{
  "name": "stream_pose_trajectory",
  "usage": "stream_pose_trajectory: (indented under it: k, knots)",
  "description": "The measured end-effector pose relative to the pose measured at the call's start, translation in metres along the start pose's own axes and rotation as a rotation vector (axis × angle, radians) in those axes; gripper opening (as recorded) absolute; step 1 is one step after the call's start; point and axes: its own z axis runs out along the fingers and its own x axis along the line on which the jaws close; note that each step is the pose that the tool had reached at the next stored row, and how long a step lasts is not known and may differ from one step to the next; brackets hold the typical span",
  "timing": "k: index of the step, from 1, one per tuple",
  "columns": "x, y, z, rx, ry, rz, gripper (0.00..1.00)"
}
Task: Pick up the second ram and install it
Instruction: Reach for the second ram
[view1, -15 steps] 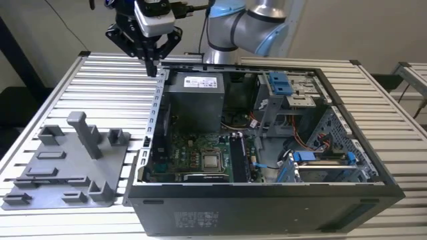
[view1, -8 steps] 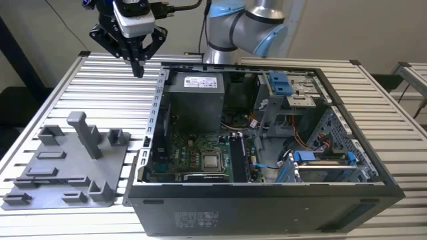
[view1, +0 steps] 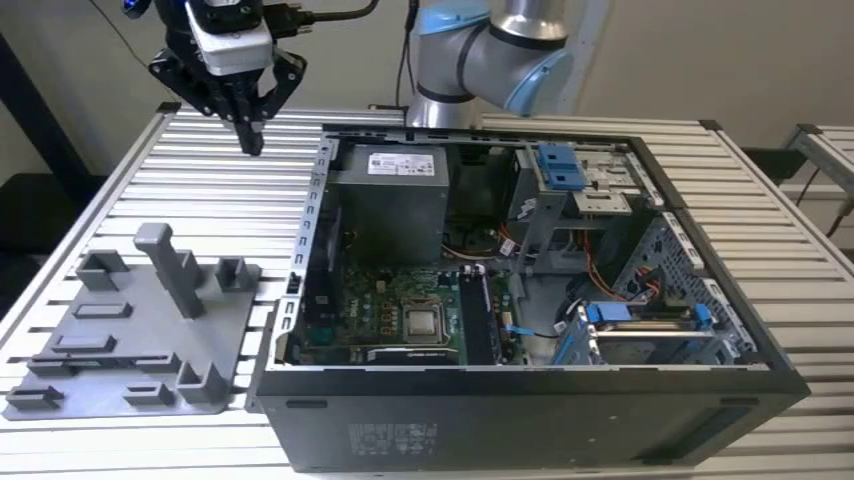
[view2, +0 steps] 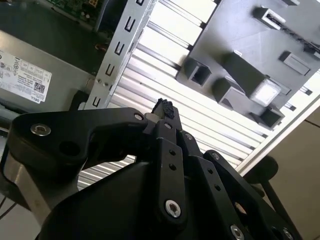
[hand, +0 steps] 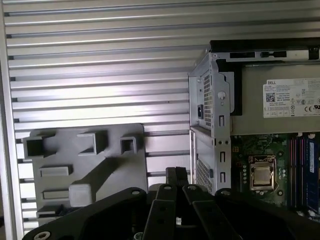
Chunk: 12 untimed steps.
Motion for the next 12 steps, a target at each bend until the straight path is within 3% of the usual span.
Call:
stream_pose_trajectory:
  k: [12]
  knots:
    - [0.0373,-0.0027,-0.0002,-0.0001,0.0000,0.000,0.11]
